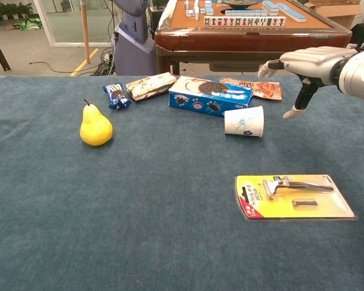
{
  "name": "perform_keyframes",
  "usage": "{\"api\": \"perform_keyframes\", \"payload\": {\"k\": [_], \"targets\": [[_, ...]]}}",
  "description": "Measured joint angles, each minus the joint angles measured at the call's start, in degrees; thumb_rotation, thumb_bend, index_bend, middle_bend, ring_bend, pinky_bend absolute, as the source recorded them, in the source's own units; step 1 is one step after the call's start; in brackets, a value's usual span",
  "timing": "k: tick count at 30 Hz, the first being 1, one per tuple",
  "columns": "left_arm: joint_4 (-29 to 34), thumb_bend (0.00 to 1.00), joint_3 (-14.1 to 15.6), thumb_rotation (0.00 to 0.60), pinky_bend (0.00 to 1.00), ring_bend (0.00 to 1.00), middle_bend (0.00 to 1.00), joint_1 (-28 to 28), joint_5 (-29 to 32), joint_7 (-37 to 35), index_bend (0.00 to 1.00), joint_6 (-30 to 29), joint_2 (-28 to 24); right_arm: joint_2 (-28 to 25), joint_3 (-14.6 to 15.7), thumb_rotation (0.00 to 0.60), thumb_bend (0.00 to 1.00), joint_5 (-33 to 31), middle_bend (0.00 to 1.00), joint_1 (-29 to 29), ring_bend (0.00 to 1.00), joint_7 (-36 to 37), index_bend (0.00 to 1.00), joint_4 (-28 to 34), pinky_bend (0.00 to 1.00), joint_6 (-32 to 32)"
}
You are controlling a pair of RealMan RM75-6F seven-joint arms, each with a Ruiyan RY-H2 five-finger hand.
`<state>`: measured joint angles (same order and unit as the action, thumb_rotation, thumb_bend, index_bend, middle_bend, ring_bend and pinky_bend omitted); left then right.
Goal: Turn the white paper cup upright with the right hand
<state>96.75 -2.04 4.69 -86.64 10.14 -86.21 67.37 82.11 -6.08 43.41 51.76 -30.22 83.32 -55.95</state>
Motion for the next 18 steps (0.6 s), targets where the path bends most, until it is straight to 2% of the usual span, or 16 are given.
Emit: {"api": "perform_keyframes", "payload": {"k": [6,18], "targets": [[-0.2,0.15,0.2,0.6,0.13,0.16,0.13,-0.1,0.1,-0.3,0.25,0.1,-0.1,2.9,-0.9,0.6,0.14,-0.5,0.15,-0.5,0.0,1.0,0.25,-3.0,0.0,1.4],[-1.0,0.15,0.3,0.6,0.13,0.16,0.13,0.0,-0.1,-1.4,0.25,0.3,0.1,9.4,-2.6,0.6,0.14,-2.6,0.15,-0.1,0.0,-1.3,0.25,-8.8,0.0,1.9]]}}
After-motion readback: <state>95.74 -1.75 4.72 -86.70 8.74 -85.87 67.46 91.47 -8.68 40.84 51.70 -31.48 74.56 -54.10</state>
